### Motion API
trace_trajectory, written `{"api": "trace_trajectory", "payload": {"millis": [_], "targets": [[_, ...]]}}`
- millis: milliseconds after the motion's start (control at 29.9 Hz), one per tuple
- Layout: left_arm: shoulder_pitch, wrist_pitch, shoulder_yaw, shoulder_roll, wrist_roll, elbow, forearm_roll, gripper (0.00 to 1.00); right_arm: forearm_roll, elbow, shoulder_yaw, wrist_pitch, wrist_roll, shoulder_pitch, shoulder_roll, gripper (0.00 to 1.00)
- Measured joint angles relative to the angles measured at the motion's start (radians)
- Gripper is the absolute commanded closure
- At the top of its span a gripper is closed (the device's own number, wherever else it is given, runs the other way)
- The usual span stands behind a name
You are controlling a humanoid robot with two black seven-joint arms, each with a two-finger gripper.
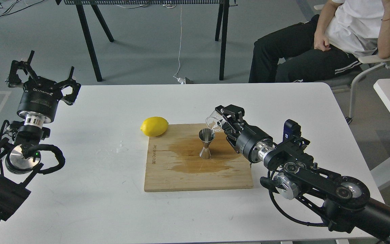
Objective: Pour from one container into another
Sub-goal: 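Tilt the glass cup with the right gripper to pour into the jigger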
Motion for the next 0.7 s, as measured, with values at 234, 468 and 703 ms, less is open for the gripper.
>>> {"api": "trace_trajectory", "payload": {"millis": [234, 468, 703], "targets": [[0.001, 0.0, 0.0, -0.001, 0.0, 0.0, 0.0, 0.0, -0.006, -0.013, -0.035, -0.01, 0.001, 0.026, 0.0, 0.65], [0.001, 0.0, 0.0, -0.002, -0.001, 0.0, 0.0, 0.0, -0.052, -0.026, -0.051, -0.011, 0.007, 0.042, 0.0, 0.65], [0.002, 0.0, 0.0, -0.003, -0.001, 0.0, 0.0, 0.0, -0.075, -0.046, -0.081, -0.015, 0.02, 0.054, -0.001, 0.65]]}}
